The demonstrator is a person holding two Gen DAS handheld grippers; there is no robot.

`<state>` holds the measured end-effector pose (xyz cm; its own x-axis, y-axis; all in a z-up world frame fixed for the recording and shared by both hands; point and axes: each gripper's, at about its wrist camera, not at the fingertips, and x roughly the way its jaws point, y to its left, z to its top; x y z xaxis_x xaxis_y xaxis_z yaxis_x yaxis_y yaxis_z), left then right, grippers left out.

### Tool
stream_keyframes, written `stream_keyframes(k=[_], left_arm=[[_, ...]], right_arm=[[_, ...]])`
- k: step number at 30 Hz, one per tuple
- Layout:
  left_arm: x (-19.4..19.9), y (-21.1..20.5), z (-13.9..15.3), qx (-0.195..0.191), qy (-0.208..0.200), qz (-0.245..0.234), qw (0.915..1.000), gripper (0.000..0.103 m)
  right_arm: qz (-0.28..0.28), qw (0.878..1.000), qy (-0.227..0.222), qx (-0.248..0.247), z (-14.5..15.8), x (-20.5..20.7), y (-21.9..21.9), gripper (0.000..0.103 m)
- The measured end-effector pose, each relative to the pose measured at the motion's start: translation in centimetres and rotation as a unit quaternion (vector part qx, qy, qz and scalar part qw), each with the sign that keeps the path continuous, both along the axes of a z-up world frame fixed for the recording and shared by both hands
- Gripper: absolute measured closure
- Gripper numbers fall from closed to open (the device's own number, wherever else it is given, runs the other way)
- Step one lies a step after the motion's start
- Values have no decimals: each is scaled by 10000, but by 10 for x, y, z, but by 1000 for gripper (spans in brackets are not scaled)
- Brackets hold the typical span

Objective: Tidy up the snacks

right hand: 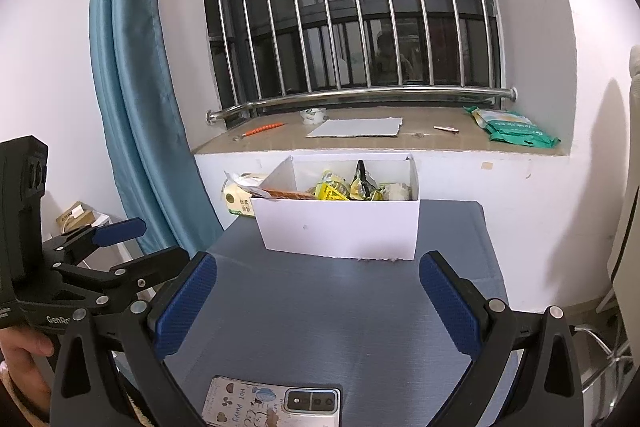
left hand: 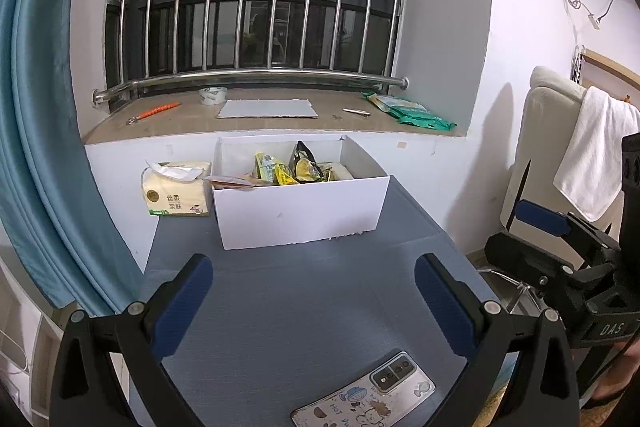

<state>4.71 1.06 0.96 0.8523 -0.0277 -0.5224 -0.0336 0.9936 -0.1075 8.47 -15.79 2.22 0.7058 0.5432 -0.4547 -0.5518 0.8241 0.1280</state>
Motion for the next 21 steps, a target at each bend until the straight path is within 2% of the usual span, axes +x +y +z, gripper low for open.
stream_keyframes(k=[21], left_arm=[[1, 0, -1, 22, 18, 13, 10000, 0]], right_arm=[[31, 10000, -2, -18, -1, 0, 1, 0]])
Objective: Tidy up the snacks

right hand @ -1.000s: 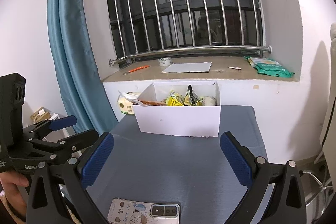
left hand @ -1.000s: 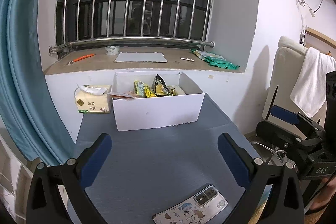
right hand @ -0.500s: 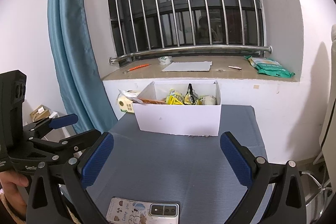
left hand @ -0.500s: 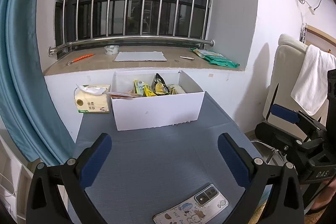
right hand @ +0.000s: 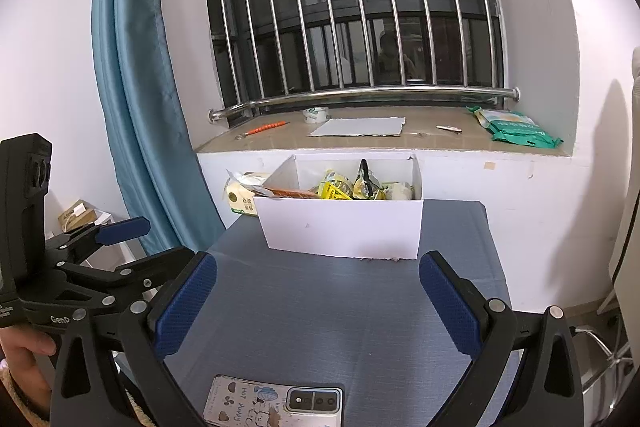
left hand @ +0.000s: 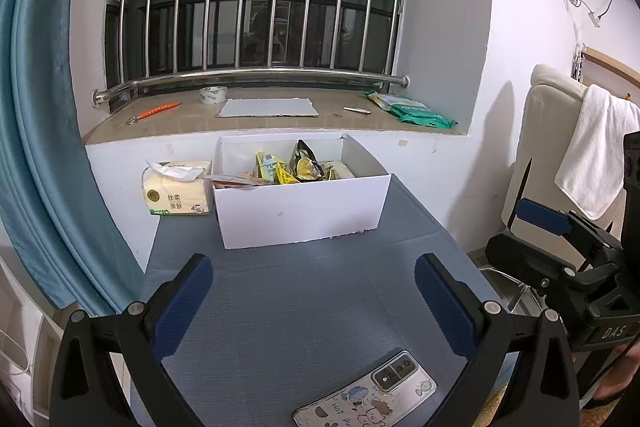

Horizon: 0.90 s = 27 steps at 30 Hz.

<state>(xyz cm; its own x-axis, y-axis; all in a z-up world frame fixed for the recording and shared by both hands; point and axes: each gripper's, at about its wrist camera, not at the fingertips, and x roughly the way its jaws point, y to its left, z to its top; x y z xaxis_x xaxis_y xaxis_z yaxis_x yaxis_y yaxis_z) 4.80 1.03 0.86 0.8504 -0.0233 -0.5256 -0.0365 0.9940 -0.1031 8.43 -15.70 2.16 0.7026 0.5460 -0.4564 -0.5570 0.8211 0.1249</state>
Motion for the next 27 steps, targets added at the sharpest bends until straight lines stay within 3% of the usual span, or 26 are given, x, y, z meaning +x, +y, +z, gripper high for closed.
stream_keyframes(k=[27], left_arm=[[-7, 5, 3, -21, -4, 52, 10000, 0]], right_arm=[[54, 10000, -27, -75, 0, -7, 5, 0]])
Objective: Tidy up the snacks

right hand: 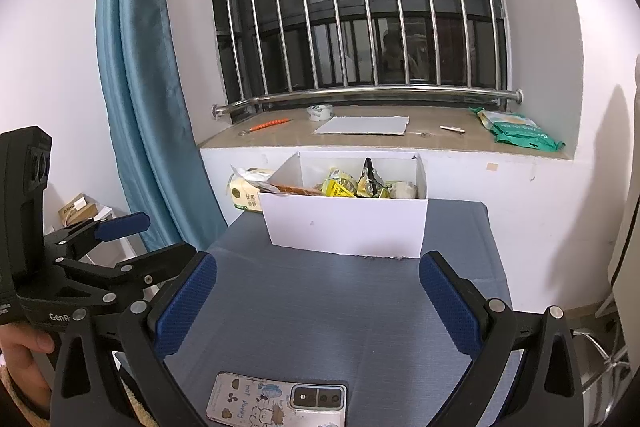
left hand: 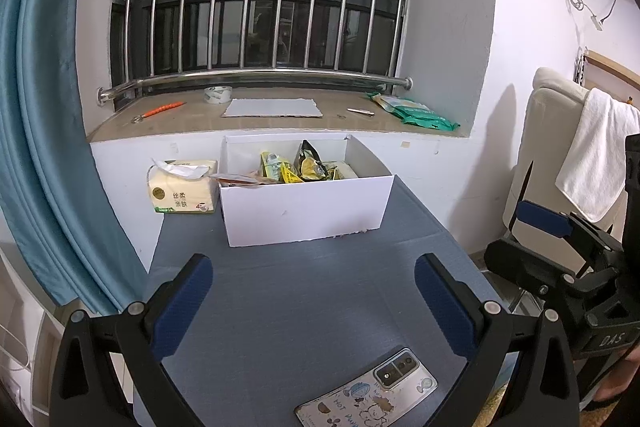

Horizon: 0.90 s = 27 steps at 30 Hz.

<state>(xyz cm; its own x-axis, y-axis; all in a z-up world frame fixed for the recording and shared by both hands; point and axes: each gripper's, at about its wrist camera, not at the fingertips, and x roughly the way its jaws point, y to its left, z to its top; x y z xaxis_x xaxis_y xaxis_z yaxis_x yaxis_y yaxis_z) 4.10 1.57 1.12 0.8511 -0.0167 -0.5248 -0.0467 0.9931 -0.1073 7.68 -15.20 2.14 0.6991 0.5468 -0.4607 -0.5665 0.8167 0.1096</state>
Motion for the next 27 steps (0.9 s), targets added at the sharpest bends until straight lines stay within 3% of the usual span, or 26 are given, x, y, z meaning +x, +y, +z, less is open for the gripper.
stream_keyframes(k=[27], left_arm=[[-5, -2, 2, 24, 16, -30, 10000, 0]], right_arm=[[20, 10000, -43, 18, 5, -4, 2, 0]])
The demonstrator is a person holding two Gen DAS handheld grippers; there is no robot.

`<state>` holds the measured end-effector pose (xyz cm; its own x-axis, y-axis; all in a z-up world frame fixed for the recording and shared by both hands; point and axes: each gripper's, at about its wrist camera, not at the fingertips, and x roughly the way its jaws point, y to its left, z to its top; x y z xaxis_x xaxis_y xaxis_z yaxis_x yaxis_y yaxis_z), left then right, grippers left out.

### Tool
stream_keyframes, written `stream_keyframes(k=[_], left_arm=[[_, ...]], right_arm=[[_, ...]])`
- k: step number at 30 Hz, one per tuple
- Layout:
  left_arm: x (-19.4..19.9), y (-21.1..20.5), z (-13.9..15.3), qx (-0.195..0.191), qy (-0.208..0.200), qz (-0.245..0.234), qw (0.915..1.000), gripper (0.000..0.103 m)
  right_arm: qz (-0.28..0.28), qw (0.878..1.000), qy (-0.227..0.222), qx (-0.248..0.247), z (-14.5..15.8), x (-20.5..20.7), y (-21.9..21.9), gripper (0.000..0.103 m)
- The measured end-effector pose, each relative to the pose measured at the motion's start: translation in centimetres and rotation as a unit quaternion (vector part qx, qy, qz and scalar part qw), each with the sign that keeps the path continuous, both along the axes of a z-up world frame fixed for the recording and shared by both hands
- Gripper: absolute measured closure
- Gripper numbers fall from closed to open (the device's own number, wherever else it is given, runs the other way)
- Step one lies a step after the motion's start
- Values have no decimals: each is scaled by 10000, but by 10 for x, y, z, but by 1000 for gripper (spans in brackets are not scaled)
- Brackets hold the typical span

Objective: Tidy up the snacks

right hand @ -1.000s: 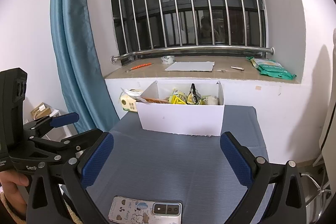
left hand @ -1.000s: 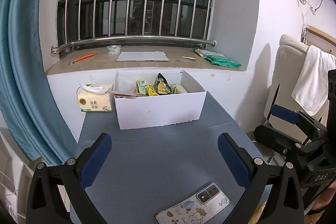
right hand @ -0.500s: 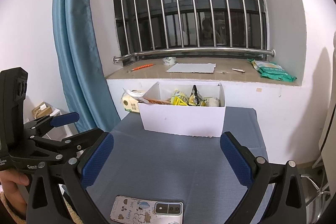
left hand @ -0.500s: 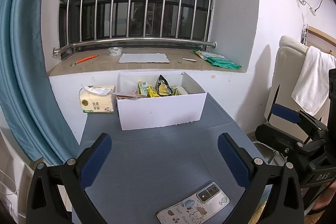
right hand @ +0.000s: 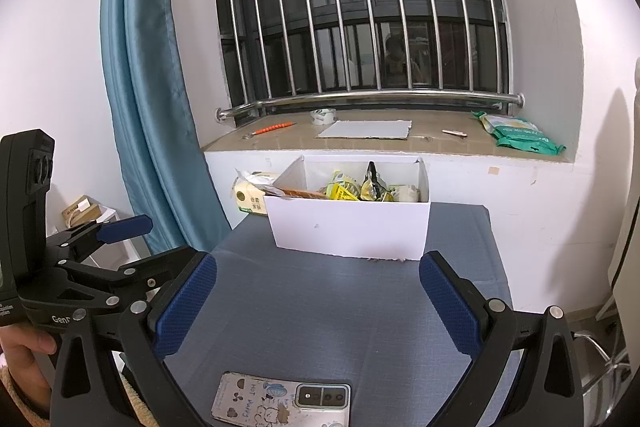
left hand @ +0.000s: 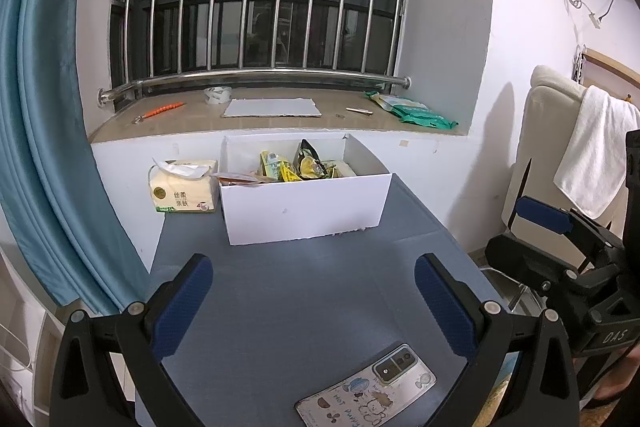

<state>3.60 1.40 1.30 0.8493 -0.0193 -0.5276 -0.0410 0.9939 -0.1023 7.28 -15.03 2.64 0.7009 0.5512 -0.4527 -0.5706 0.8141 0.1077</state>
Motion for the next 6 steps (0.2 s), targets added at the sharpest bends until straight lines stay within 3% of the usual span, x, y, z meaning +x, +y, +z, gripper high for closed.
stream_keyframes(k=[6], left_arm=[[0, -1, -2, 45, 0, 57, 10000, 0]], right_arm=[[-16, 10000, 1, 11, 0, -1, 0, 0]])
